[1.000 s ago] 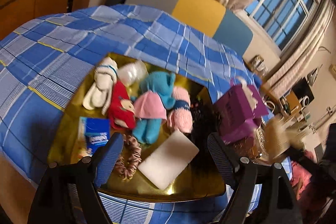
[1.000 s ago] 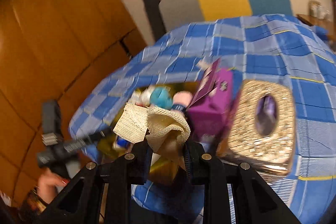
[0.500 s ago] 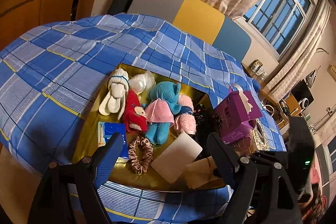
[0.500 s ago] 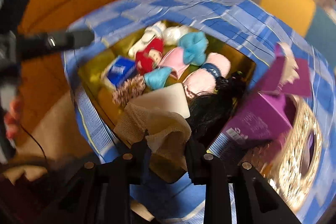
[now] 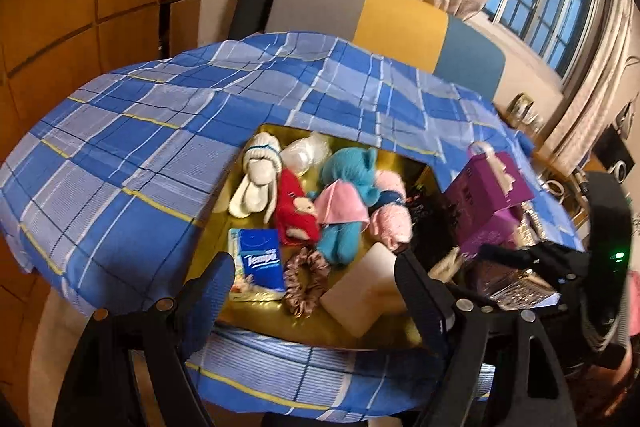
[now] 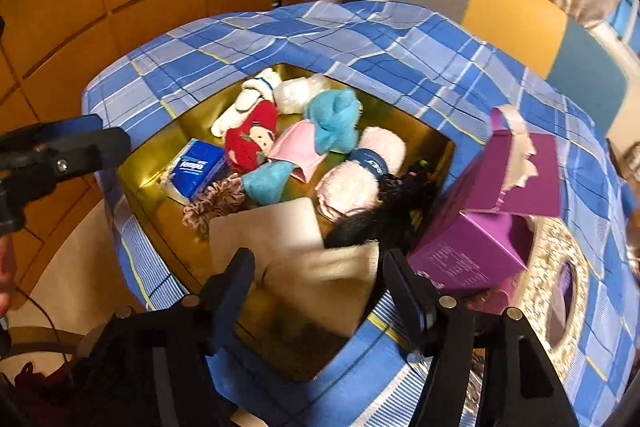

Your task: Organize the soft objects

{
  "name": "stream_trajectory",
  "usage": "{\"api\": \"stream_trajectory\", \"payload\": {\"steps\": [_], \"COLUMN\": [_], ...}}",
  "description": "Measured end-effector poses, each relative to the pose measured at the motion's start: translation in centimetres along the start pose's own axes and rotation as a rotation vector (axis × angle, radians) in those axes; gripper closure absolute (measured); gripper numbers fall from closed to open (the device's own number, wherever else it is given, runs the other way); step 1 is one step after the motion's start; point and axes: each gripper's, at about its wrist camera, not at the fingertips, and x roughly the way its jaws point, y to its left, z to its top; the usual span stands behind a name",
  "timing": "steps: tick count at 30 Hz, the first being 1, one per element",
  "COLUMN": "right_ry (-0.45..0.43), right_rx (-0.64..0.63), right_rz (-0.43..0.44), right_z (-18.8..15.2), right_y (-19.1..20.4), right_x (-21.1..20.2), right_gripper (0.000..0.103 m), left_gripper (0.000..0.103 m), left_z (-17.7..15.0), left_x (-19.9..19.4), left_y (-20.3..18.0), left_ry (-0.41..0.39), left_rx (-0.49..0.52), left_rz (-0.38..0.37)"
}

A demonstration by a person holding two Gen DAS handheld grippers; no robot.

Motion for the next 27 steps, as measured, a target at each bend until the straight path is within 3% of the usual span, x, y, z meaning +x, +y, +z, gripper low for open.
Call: {"api": "stream_trajectory", "payload": {"steps": [5, 10, 15, 19, 27], "right_ry": [-0.043, -0.093, -0.134, -0.158, -0.2], "right_rx": [0.029, 0.097, 0.191, 0.25, 0.31], "right_rz": [-0.007, -0.02, -0.007, -0.006, -0.052], "right_z": [-0.4, -0.8, -1.1, -1.4, -2.3], "right_y": [0.2, 0.7, 0.9, 0.8, 0.6], "right_x": [-1.4, -2.6, -3.7, -4.5, -6.4], "right_gripper": [0.035, 0.025, 0.002, 0.0, 0.0], "left_gripper": [0.02, 0.02, 0.02, 0.02, 0.02], "left_z": [-0.4, -0.4, -0.5, -0.6, -1.2], "left_x": [-0.5, -1.7, -2.9, -3.6, -4.5], "left_y": [-0.2, -1.1, -2.1, -2.8, -3.3], "left_ry": [-0.018, -0.055, -0.086, -0.094, -0.09], "left_rx": [0.023, 0.056, 0.081, 0.097, 0.089], "left_rz": [0.034, 0.07, 0.096, 0.167, 0.227]}}
